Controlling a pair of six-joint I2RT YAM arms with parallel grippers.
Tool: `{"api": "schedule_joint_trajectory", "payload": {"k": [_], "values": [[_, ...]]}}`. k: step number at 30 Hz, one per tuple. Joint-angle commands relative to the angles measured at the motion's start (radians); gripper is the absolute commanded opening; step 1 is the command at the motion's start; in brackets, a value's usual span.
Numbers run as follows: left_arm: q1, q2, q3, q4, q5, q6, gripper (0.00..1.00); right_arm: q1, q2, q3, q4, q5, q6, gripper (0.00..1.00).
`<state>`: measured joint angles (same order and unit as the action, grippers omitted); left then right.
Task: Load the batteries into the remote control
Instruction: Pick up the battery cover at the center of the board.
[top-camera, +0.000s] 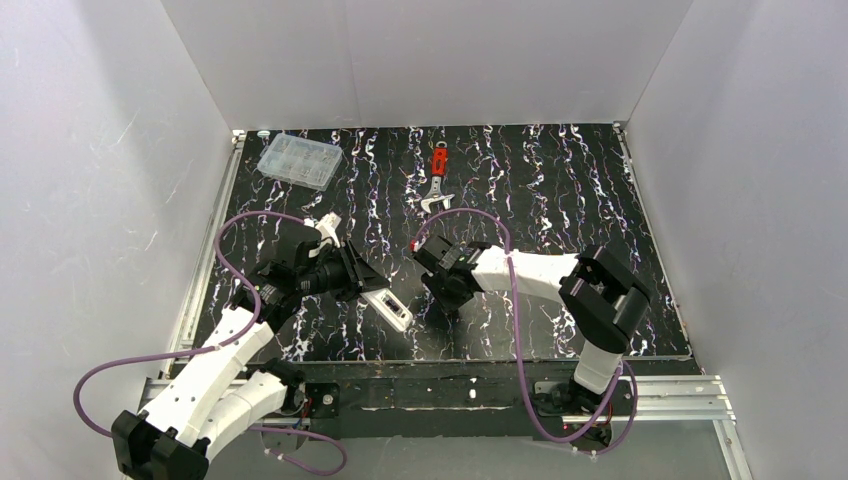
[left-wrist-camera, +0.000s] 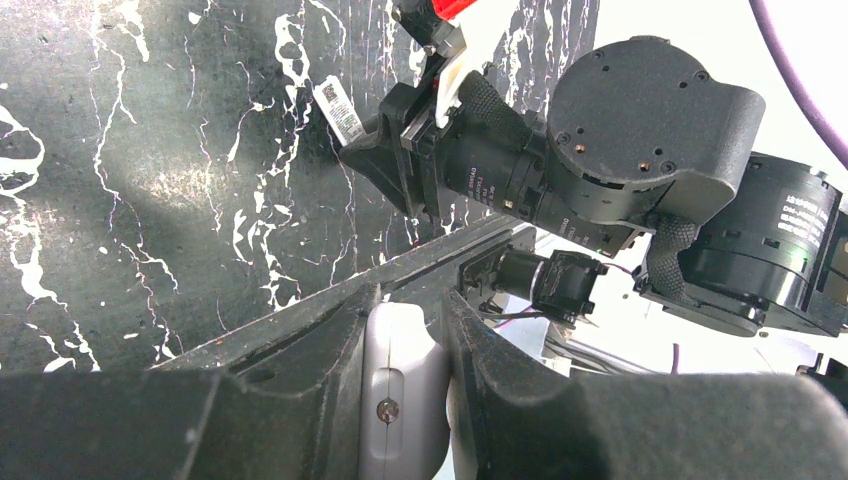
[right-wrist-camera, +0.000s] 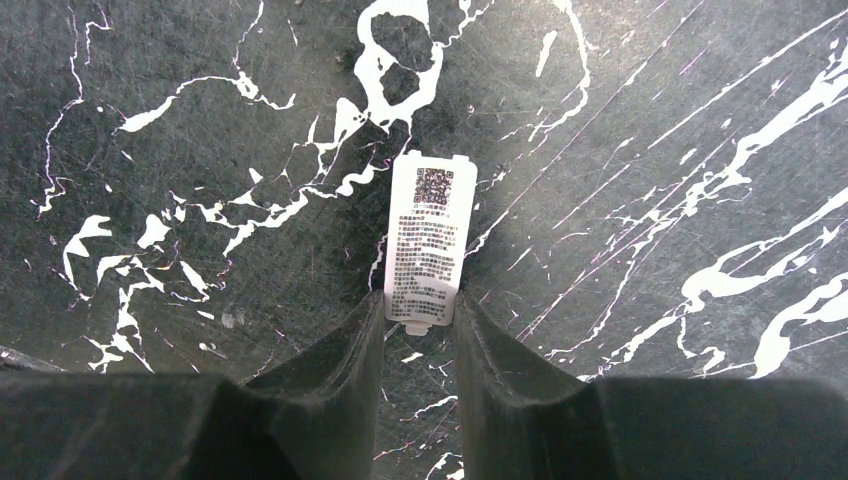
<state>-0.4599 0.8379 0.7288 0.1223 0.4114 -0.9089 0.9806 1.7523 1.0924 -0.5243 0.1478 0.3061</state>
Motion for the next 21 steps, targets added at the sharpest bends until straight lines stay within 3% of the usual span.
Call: {"api": "schedule_joint_trajectory", "payload": {"k": [1,13,21], "values": [[0.004,-0.007,0.026,-0.006,0.040,-0.003,0.00,0.003,0.007,0.022,-0.031,0.071,-0.025,0.31],[0.004,-0.004,0.020,0.012,0.038,-0.016,0.00,0.003,-0.133,0.030,-0.038,0.084,-0.074,0.25],[0.004,0.024,-0.021,0.092,0.030,-0.047,0.00,-0.010,-0.246,0.077,-0.149,0.054,-0.101,0.23]]}}
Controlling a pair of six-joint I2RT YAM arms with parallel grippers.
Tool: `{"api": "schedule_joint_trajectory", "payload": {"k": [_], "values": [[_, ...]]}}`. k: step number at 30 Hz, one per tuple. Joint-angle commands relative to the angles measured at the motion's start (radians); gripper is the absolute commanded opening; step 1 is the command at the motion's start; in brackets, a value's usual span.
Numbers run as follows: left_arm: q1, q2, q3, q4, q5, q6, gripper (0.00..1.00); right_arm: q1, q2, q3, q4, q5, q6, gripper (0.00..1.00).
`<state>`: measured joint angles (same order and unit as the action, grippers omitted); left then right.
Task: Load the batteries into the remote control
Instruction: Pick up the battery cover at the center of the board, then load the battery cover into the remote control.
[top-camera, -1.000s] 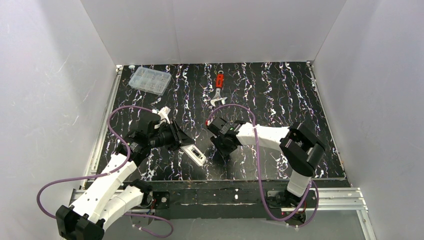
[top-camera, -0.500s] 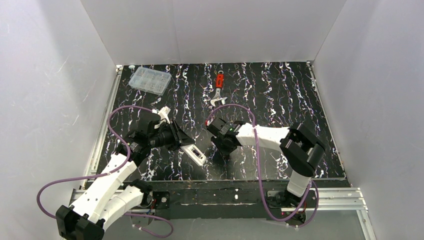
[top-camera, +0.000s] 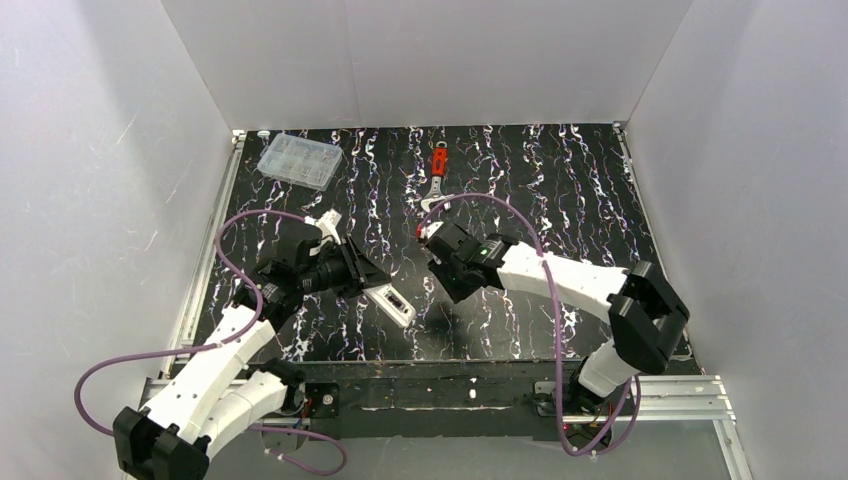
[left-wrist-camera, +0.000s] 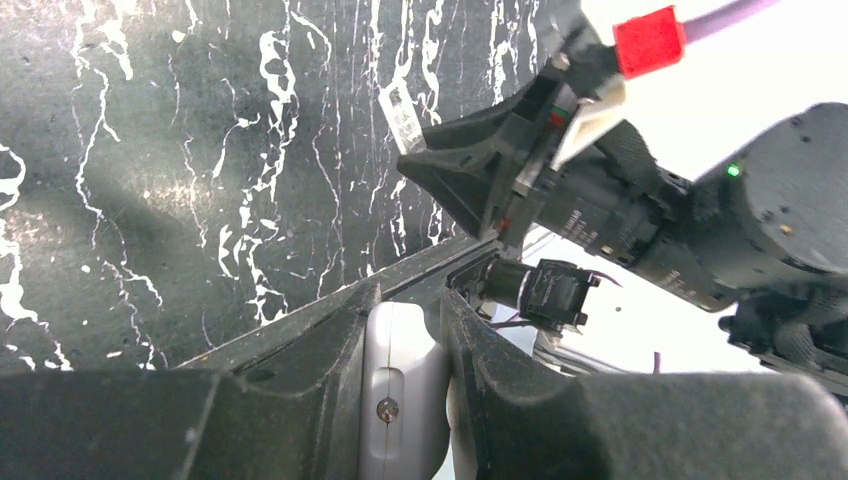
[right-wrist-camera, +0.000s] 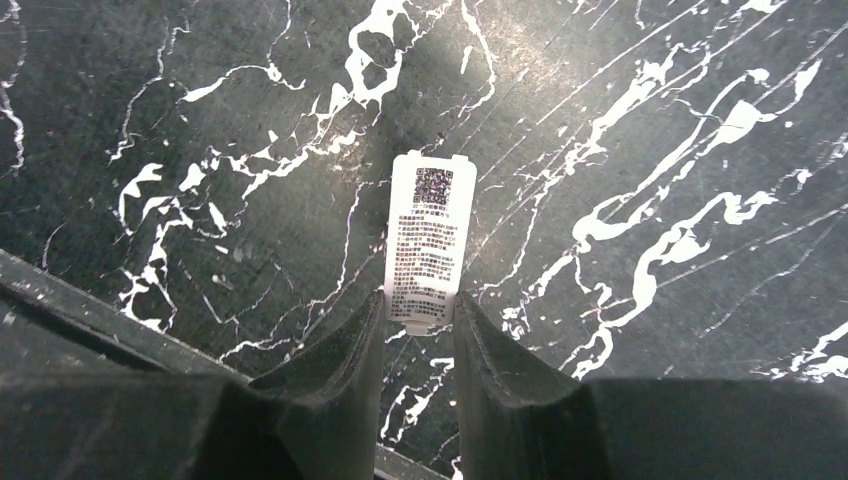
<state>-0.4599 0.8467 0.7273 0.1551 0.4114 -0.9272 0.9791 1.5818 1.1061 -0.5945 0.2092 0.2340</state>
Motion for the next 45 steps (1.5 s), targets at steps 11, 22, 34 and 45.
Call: {"api": "schedule_joint_trajectory", "payload": {"k": [11,22,34,45], "values": [[0.004,0.079,-0.133,0.474,0.004,-0.144,0.00,-0.008,-0.213,0.347,-0.389,-0.097,-0.099,0.22],[0.003,0.221,-0.141,0.749,-0.001,-0.292,0.00,0.015,-0.132,0.616,-0.600,-0.246,-0.201,0.20],[-0.003,0.204,-0.141,0.799,0.052,-0.354,0.00,0.034,0.008,0.774,-0.614,-0.293,-0.273,0.20],[-0.005,0.138,-0.157,0.764,0.048,-0.357,0.00,0.051,0.080,0.838,-0.624,-0.280,-0.344,0.20]]}}
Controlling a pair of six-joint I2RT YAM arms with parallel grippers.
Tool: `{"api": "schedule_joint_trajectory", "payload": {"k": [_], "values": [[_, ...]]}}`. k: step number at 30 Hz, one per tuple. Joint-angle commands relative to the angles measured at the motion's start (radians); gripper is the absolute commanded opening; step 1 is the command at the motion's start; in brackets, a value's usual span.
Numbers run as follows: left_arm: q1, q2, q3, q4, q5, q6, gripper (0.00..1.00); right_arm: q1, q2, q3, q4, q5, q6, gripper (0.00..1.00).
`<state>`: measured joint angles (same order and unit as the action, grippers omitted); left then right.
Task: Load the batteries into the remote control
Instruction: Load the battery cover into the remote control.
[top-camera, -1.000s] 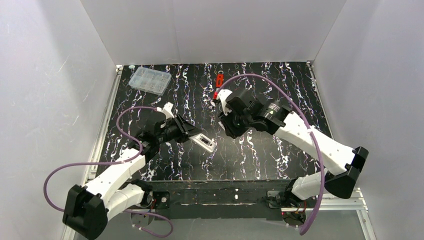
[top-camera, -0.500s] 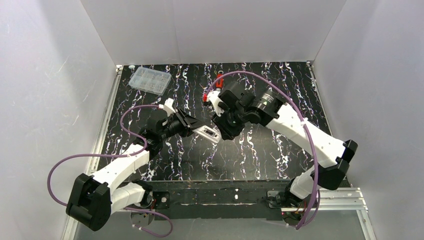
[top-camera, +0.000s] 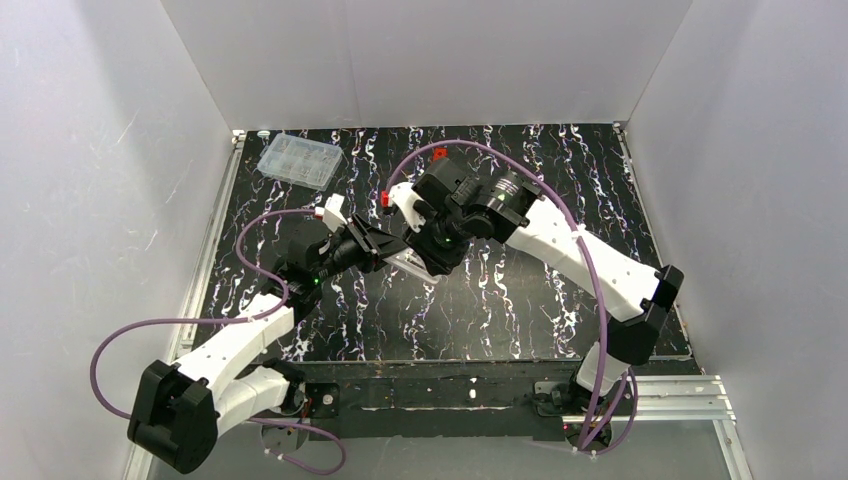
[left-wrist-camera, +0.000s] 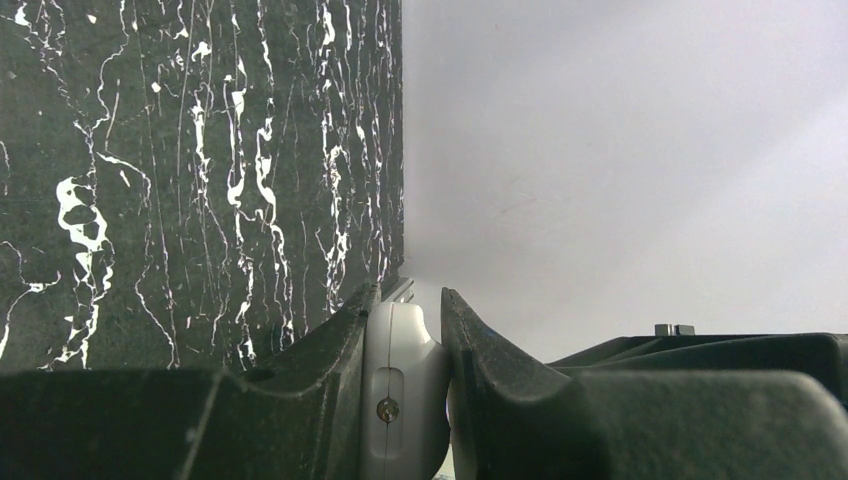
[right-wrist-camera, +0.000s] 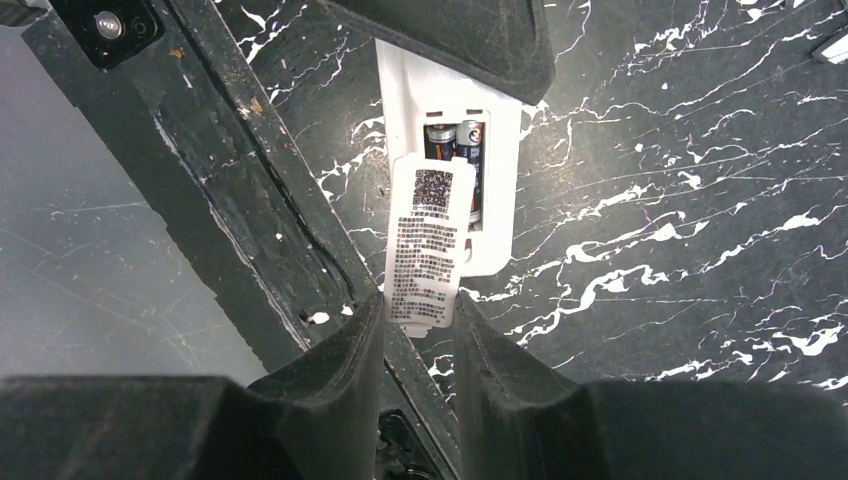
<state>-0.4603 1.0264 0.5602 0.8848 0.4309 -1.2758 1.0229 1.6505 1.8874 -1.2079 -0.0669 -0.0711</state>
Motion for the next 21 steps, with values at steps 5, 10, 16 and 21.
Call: {"api": "schedule_joint_trajectory", "payload": {"k": [5,10,16,21], "values": [[-0.005,-0.047,0.005,0.036,0.036,-0.016,0.00,0.010,0.026,0.055,-0.019,-0.005,-0.046,0.20],[-0.005,-0.044,0.011,0.039,0.037,-0.020,0.00,0.012,0.036,0.055,-0.024,-0.004,-0.049,0.20],[-0.005,-0.042,0.012,0.043,0.037,-0.022,0.00,0.015,0.043,0.049,-0.025,-0.002,-0.052,0.20],[-0.005,-0.042,0.012,0.050,0.037,-0.029,0.00,0.017,0.046,0.044,-0.020,0.008,-0.056,0.19]]}}
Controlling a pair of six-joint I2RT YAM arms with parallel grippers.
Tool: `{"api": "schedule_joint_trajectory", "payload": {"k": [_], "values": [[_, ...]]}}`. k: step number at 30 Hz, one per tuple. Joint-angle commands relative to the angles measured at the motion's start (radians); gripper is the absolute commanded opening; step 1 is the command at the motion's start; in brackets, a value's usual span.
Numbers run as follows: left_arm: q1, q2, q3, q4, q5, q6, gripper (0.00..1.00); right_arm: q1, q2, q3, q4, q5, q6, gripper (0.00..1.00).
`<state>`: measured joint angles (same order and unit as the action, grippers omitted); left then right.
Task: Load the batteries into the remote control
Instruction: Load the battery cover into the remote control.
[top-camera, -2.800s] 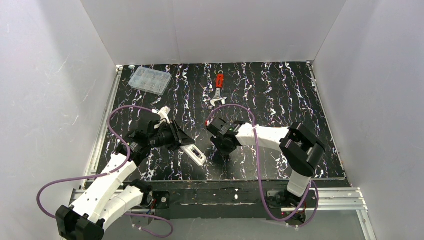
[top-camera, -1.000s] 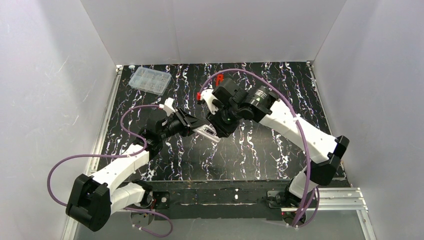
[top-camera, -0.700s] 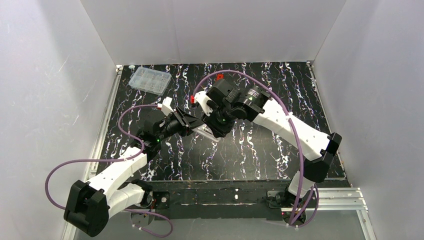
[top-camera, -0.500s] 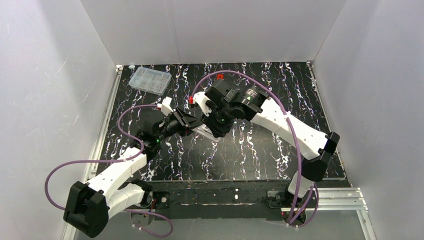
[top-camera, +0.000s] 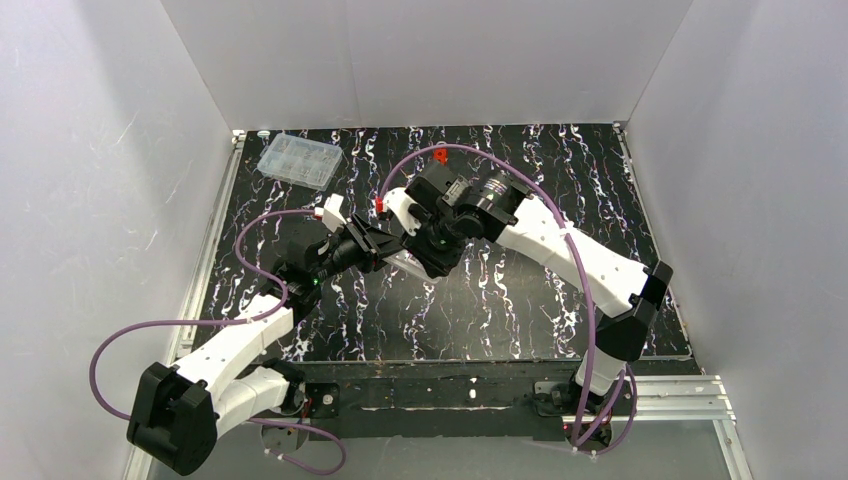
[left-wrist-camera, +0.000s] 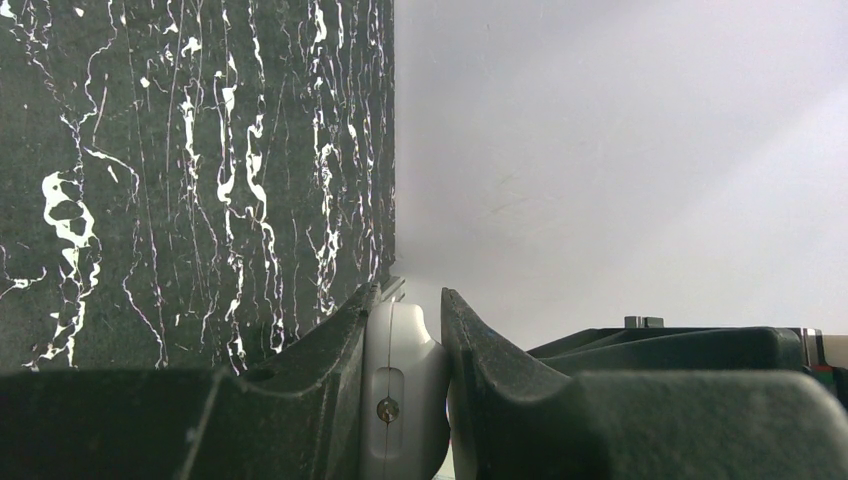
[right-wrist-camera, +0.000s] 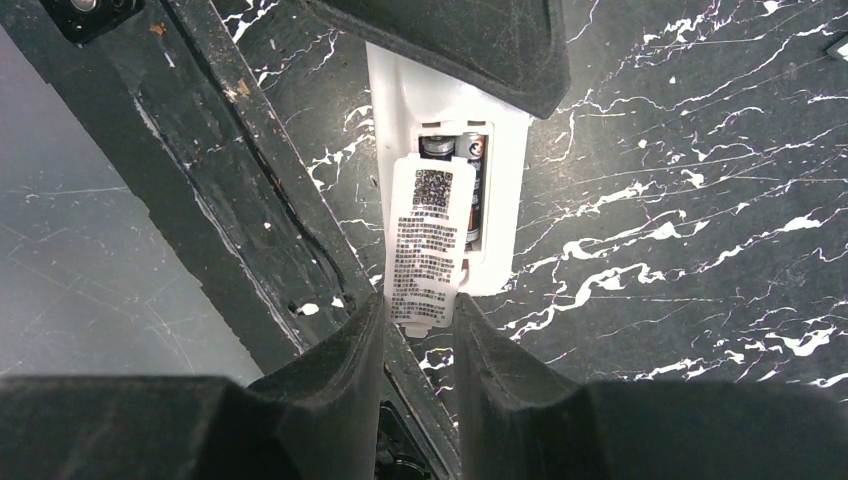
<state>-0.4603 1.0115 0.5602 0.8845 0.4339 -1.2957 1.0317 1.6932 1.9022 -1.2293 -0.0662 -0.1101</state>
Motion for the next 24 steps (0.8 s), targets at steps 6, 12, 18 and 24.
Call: {"api": "schedule_joint_trajectory", "payload": {"k": [6,12,18,24], "values": [[-0.005,-0.021,0.012,0.066,0.037,-0.025,0.00,0.008,0.002,0.014,0.017,0.009,-0.016,0.19],[-0.005,-0.021,0.017,0.064,0.046,-0.030,0.00,0.008,0.004,0.006,0.033,0.018,-0.012,0.19],[-0.005,-0.024,0.022,0.062,0.053,-0.031,0.00,0.008,0.007,0.002,0.041,0.030,-0.013,0.19],[-0.005,-0.023,0.029,0.062,0.057,-0.031,0.00,0.009,0.014,0.003,0.040,0.015,-0.015,0.19]]}}
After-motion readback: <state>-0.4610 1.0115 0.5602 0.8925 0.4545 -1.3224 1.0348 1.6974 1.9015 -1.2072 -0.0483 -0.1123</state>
